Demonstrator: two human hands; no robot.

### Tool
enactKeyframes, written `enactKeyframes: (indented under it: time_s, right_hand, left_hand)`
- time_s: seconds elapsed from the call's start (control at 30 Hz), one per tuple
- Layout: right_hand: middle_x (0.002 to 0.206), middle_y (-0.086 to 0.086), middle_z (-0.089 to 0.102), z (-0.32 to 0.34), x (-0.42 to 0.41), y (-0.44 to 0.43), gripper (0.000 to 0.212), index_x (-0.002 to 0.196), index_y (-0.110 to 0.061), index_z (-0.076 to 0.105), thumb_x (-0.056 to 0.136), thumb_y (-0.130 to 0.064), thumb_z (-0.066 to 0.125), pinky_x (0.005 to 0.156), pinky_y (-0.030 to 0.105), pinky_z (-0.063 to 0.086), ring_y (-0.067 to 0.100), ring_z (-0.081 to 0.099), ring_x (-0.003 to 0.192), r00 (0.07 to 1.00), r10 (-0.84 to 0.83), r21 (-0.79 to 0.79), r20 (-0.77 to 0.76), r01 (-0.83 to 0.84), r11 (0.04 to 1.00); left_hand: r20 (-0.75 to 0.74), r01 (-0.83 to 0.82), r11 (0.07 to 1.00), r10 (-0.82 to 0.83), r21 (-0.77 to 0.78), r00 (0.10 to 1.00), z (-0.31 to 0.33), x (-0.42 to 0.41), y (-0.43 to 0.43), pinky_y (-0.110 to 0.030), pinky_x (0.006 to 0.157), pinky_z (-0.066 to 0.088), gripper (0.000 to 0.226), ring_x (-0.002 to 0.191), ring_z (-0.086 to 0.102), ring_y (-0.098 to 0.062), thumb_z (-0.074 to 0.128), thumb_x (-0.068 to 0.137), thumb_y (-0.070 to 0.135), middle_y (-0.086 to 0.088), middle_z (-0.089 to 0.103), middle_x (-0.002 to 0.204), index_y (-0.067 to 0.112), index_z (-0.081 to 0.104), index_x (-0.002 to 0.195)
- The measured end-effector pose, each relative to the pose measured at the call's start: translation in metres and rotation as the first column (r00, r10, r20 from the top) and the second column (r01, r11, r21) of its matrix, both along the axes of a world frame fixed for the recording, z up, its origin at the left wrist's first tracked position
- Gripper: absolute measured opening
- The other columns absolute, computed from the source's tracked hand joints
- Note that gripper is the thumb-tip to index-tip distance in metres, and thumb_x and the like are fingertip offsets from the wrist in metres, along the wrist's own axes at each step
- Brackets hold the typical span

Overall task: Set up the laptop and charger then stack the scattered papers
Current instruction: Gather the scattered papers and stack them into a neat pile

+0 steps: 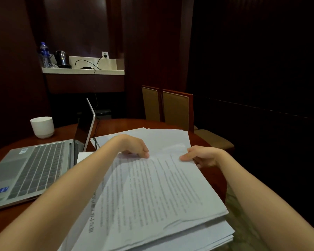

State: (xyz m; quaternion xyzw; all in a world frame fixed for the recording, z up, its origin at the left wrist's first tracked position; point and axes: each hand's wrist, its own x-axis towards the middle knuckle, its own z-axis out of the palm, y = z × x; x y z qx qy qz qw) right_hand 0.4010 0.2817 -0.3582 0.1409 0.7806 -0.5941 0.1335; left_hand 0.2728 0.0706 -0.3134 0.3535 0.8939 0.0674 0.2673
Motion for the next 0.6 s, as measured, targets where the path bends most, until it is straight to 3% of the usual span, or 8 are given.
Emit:
enactKeyframes:
  time_s: [0.1, 0.27, 0.37, 0.47, 0.53, 0.6]
  right_hand:
    - [0.089, -0.003, 0.074, 0.003, -0.006, -0.006, 0.018, 0.107, -0.01, 0.063, 0.09, -0.016, 0.06, 0.062, 0.019, 0.057, 0.01, 0.071, 0.077, 0.999, -0.02, 0.044, -0.03, 0.021, 0.999]
    - [0.069, -0.006, 0.072, 0.003, -0.013, -0.015, 0.008, 0.087, -0.013, 0.064, 0.09, -0.019, 0.06, 0.051, 0.017, 0.051, 0.006, 0.068, 0.061, 0.992, 0.07, 0.226, 0.106, -0.092, 0.97]
    - [0.074, -0.004, 0.071, 0.006, -0.018, -0.019, 0.01, 0.089, -0.013, 0.065, 0.088, -0.023, 0.064, 0.054, 0.018, 0.053, 0.008, 0.066, 0.062, 0.968, 0.083, 0.285, 0.237, -0.151, 0.947]
    - [0.082, -0.003, 0.067, 0.017, -0.024, -0.02, 0.02, 0.094, -0.015, 0.065, 0.087, -0.033, 0.064, 0.058, 0.017, 0.052, 0.007, 0.063, 0.061, 0.944, 0.048, 0.345, 0.326, -0.166, 0.924]
    - [0.083, -0.001, 0.066, 0.023, -0.029, -0.023, 0.028, 0.093, -0.014, 0.066, 0.086, -0.041, 0.063, 0.056, 0.017, 0.05, 0.008, 0.061, 0.061, 0.949, -0.026, 0.444, 0.316, -0.123, 0.888]
    - [0.092, 0.005, 0.065, 0.022, -0.039, -0.025, 0.032, 0.094, -0.01, 0.066, 0.086, -0.042, 0.062, 0.056, 0.017, 0.05, 0.012, 0.06, 0.067, 0.971, -0.137, 0.544, 0.196, 0.008, 0.839]
  left_hand:
    - [0.178, 0.007, 1.0, -0.006, -0.005, 0.984, -0.01, 0.0, -0.006, -0.016, 0.071, 0.049, 0.025, 0.082, 0.059, -0.011, 0.046, 0.098, 0.025, 0.003, 0.063, 0.095, 0.01, 0.059, 0.114]
    - [0.246, 0.07, 0.99, -0.039, -0.119, 0.968, -0.017, 0.003, -0.009, -0.019, 0.068, 0.054, 0.01, 0.073, 0.06, -0.011, 0.055, 0.093, 0.019, 0.003, 0.063, 0.084, 0.014, 0.06, 0.101]
    - [0.196, 0.087, 0.982, -0.054, -0.166, 0.979, -0.016, 0.001, -0.011, -0.025, 0.081, 0.051, 0.019, 0.085, 0.062, -0.01, 0.065, 0.087, 0.02, 0.007, 0.066, 0.091, 0.02, 0.064, 0.106]
    - [0.129, -0.043, 0.998, 0.049, -0.044, 0.99, -0.016, -0.01, -0.011, -0.028, 0.086, 0.049, 0.031, 0.102, 0.062, -0.015, 0.059, 0.091, 0.021, 0.0, 0.064, 0.115, 0.019, 0.059, 0.122]
    - [0.043, -0.166, 0.984, 0.163, 0.063, 0.986, -0.021, -0.02, -0.013, -0.032, 0.091, 0.047, 0.04, 0.112, 0.058, -0.02, 0.054, 0.093, 0.028, -0.005, 0.057, 0.128, 0.016, 0.051, 0.131]
    - [-0.026, -0.281, 0.95, 0.287, 0.138, 0.958, -0.029, -0.03, -0.016, -0.034, 0.094, 0.046, 0.047, 0.118, 0.054, -0.024, 0.051, 0.094, 0.028, -0.008, 0.049, 0.137, 0.013, 0.041, 0.137]
